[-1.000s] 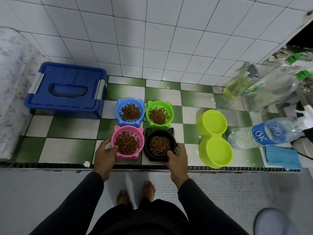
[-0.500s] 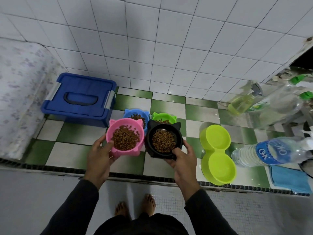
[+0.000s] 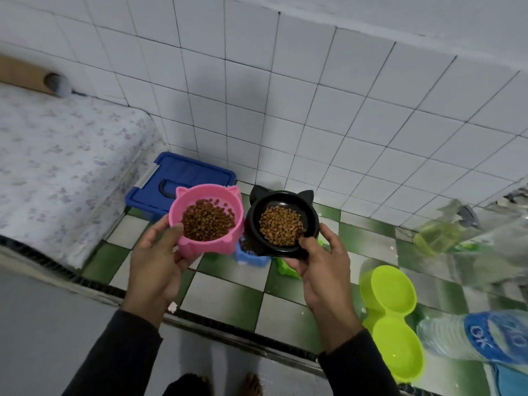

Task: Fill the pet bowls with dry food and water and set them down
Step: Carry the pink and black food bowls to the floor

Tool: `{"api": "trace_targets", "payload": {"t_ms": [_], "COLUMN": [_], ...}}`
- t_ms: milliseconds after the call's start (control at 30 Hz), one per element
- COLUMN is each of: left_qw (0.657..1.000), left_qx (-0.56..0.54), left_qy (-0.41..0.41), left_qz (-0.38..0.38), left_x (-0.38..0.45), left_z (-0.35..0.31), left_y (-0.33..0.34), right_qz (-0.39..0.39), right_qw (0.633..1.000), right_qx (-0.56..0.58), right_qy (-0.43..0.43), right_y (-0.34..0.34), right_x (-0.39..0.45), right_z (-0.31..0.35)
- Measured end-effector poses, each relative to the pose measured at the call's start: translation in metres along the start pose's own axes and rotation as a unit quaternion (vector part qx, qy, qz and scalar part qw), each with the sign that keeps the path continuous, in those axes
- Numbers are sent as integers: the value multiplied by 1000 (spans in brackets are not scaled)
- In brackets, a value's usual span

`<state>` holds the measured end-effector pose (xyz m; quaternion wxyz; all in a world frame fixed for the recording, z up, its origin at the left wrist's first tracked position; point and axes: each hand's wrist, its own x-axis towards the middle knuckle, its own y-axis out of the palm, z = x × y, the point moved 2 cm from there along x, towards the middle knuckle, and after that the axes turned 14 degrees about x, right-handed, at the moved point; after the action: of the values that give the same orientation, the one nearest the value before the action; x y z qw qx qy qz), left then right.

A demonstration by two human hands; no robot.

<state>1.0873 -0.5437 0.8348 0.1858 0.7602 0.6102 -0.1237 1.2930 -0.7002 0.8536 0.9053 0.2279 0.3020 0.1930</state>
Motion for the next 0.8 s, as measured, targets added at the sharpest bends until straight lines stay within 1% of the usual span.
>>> {"api": "trace_targets", "payload": {"t_ms": [200,367,600,800], "left_qw": [998,993,983,971], "left_qx": [-40,-65,-95,-102], "left_qy": [28,61,96,132], "left_qz": [-50,-76,-123,-172], "left_x": [-2,0,6,11], "left_z": [-48,-93,-161,-204], "left_y": [-27,-61,-135,-213], "right_qz": [56,94,162,233], "right_qw": [998,996,987,972], "right_qx": [11,9,-5,-11], "right_qy": [8,11,15,26], "right_y": [62,124,217,296], "right_x": [-11,-28,-59,-90], "right_z": [13,7,-28,-71]}}
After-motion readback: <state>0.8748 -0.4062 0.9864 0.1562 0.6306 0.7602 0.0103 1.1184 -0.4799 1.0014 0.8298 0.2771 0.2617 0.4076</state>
